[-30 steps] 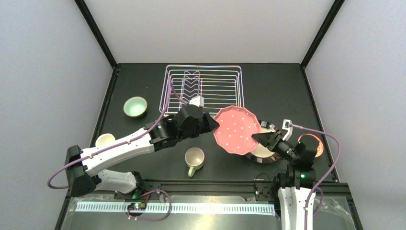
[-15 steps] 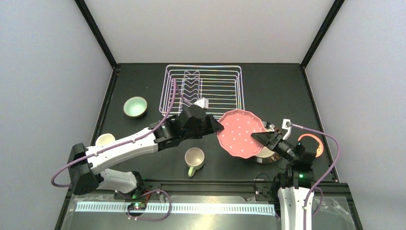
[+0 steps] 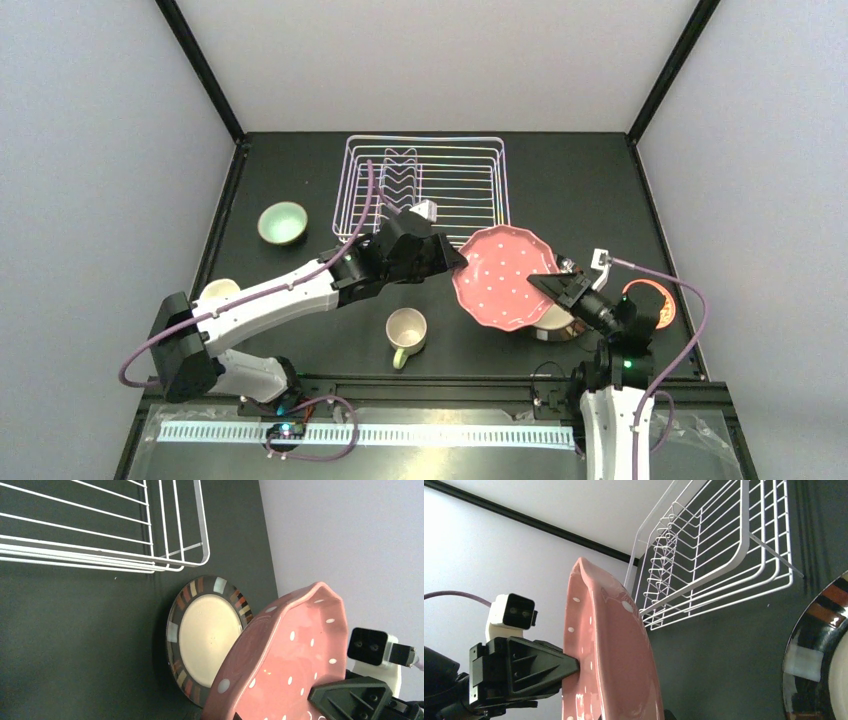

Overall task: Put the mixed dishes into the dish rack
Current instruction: Pass from the left arm to the right, then pass from the right arm to the left

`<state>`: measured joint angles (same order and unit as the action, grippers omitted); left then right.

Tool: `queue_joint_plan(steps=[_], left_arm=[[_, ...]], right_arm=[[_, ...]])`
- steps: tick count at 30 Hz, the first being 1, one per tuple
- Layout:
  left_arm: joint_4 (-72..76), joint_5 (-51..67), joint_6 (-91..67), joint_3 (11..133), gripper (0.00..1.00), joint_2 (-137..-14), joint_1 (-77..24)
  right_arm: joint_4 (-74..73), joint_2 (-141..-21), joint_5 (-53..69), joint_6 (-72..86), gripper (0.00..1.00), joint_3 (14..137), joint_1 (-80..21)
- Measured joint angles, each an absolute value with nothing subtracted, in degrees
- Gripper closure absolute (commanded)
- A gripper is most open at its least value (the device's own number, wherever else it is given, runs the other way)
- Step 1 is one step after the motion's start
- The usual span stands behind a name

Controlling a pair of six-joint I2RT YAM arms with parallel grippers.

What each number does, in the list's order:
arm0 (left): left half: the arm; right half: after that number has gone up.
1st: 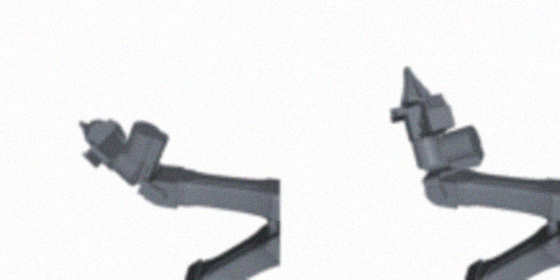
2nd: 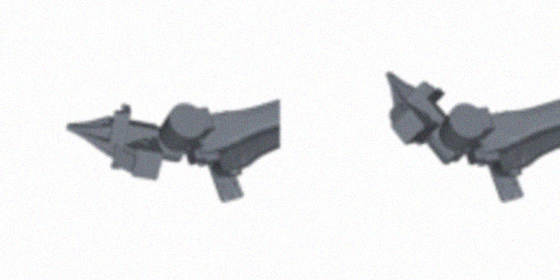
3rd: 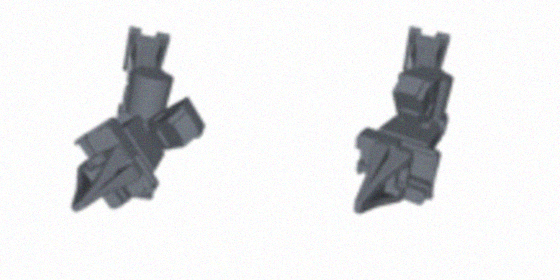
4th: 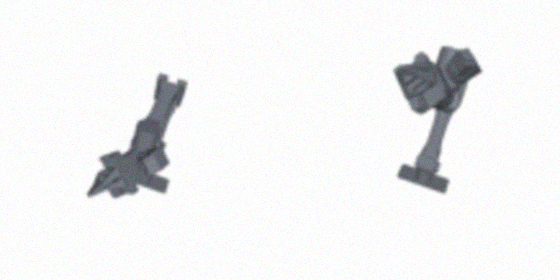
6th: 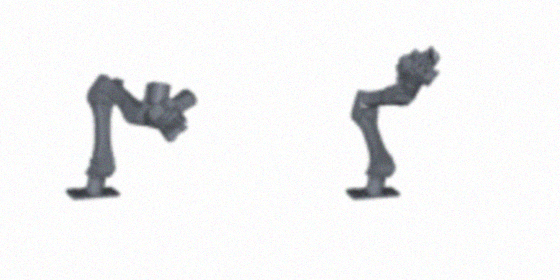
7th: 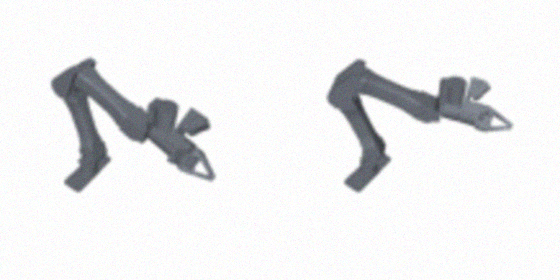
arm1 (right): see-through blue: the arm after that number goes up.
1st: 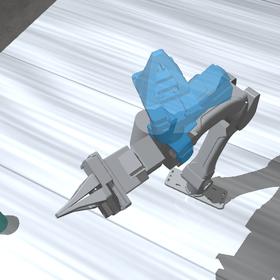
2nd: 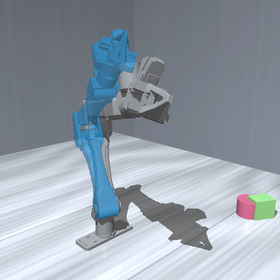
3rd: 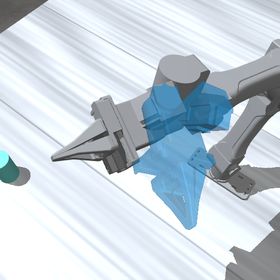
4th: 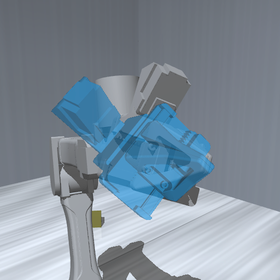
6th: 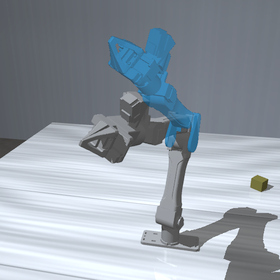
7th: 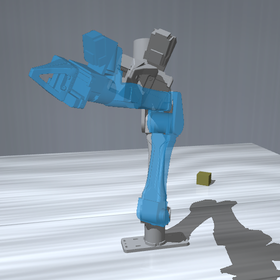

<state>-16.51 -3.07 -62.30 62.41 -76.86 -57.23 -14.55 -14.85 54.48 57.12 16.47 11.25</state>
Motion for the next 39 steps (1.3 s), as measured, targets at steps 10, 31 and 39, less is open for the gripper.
queue_joint_plan(steps=[10, 31, 39], left_arm=[[-11.64, -0.3, -63.92, 58.59, 0.74, -76.93, -55.81], [16.38, 17.82, -70.13, 51.79, 0.63, -77.38, -54.59], [17.39, 18.26, -68.71, 50.96, 0.99, -78.02, -54.57]], right_arm=[[-13.3, -17.69, 54.98, 58.26, 1.0, 17.17, 11.27], [-1.93, -19.18, 57.84, 70.85, 1.0, 19.75, 11.64], [-2.66, -19.59, 57.12, 70.61, 1.0, 19.97, 11.68]])
